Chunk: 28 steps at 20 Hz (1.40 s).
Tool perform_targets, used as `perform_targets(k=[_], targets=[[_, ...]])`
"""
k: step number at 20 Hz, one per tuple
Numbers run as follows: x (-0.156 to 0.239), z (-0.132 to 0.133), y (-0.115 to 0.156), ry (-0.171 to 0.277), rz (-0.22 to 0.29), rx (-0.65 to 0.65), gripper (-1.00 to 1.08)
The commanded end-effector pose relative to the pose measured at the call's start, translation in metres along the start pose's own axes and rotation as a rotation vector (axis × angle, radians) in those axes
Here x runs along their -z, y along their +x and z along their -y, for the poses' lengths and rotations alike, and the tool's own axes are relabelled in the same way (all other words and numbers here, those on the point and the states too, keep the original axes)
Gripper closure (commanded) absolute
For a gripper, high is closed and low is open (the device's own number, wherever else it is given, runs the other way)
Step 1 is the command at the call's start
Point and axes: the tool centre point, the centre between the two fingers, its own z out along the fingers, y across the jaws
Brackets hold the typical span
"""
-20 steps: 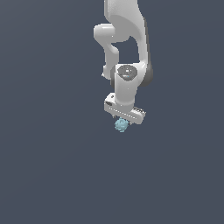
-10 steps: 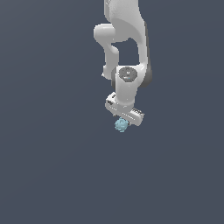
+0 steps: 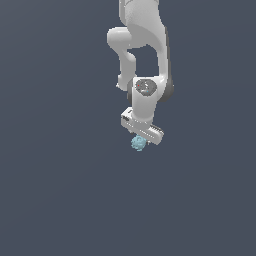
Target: Pick up the object and move it to a goal position.
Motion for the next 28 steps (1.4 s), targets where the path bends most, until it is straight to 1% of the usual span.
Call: perform_targets(k=[1,7,12,13,24,28], targets=[[-0.009,-0.001,0.000,-0.001,0.001,-0.001,-0.92],[-0.036,-0.001,-0.001,-0.001,0.000,-0.003,-0.92],[-0.043,-0.001,0.000,-0.001,0.000,-0.004,-0.92],[-0.043,-0.001,0.000,-0.001,0.000,-0.004,1.08],[-0.042,0.000,-0.001,0.000,0.000,-0.004,1.08],[-0.037,0.006,-0.007,0.000,0.000,-0.004,1.08]])
